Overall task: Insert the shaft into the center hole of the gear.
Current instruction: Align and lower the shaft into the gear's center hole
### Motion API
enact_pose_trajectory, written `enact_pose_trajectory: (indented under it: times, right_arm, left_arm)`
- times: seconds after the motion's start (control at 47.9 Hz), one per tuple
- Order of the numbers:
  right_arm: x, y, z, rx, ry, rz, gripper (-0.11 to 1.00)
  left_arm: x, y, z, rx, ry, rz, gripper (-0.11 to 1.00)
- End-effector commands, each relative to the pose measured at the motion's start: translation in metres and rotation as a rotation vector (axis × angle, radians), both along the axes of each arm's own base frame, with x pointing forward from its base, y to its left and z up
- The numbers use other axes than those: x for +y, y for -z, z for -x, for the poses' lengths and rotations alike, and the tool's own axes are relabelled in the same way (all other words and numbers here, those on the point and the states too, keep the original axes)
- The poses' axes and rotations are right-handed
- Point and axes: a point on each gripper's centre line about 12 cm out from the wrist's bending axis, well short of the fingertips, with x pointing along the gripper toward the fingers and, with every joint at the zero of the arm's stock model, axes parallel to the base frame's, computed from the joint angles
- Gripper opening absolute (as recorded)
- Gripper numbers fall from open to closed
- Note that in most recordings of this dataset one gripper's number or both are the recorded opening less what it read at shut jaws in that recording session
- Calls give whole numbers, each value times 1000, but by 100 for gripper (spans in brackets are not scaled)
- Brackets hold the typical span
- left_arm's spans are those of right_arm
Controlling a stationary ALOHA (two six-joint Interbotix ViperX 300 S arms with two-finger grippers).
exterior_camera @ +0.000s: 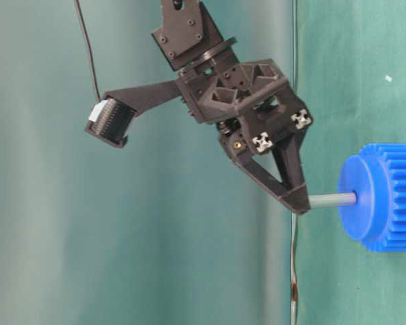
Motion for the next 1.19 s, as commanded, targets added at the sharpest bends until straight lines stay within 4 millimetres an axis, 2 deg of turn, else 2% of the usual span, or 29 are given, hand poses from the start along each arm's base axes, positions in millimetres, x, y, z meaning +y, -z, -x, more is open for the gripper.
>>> enact_pose_trajectory:
  times: [0.0, 0.209, 0.48, 0.793, 1.169]
  right_arm:
    - [-3, -19, -1, -48, 3, 11, 17]
    - [-3, -16, -1, -41, 3, 12, 17]
    - [-5, 4, -3, -21, 15, 9, 17]
    - [-5, 10, -4, -18, 21, 6, 17]
    - [-6, 27, -9, 15, 23, 1, 17]
  left_arm:
    - [0, -10, -2, -25, 1, -5, 0]
    - [0, -10, -2, -26, 0, -5, 0]
    - [0, -10, -2, -25, 0, -3, 0]
    - [0, -9, -2, -23, 1, -5, 0]
    - [0, -10, -2, -25, 1, -6, 0]
